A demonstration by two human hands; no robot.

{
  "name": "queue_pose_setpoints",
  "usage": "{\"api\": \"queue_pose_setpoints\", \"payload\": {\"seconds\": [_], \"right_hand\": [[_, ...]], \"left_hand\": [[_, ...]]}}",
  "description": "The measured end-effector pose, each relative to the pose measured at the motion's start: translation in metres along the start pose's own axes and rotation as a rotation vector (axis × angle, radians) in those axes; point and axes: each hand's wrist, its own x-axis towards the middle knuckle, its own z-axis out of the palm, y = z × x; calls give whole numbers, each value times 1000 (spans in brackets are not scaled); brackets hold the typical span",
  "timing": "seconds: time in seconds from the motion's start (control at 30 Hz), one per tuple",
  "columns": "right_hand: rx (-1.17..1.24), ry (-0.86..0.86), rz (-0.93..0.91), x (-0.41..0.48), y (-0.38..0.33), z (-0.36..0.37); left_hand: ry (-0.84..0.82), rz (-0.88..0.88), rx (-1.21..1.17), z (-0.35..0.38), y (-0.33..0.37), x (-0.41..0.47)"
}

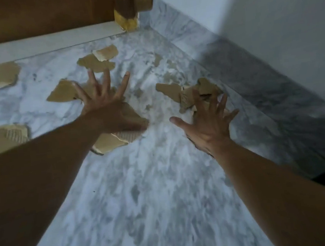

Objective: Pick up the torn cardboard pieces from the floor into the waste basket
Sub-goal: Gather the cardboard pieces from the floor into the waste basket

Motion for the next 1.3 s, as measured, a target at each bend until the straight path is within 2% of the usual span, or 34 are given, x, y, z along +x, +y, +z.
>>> {"api": "queue_pose_setpoints", "payload": {"seconds": [0.07,0.13,0.23,0.3,0.47,0.6,0.8,0.9,1.03,1.1,1.3], "right_hand": [[19,21,-19,20,-2,0],[39,11,-16,40,-10,2],[27,-104,18,64,-31,4],[19,-105,18,70,-44,5],[8,86,-135,67,-78,13],[20,176,-201,67,-86,19],[129,165,-252,74,-84,24],[111,149,-259,77,-85,24],[130,180,-272,81,-83,26],[133,189,-267,84,-85,26],[139,197,-267,83,-86,25]], "left_hand": [[-80,-66,-18,-5,-18,17],[-201,-149,-134,-2,-38,27],[-298,-170,-194,2,-54,33],[-272,-165,-173,1,-56,38],[-48,-112,57,-6,-63,44],[54,-77,-9,-4,-66,57],[-143,-55,-84,-10,-71,113],[-202,-44,-115,-14,-72,137],[-359,-38,-95,-13,-80,170],[-375,-24,-62,-13,-81,179],[-271,-58,-75,-17,-75,141]]}}
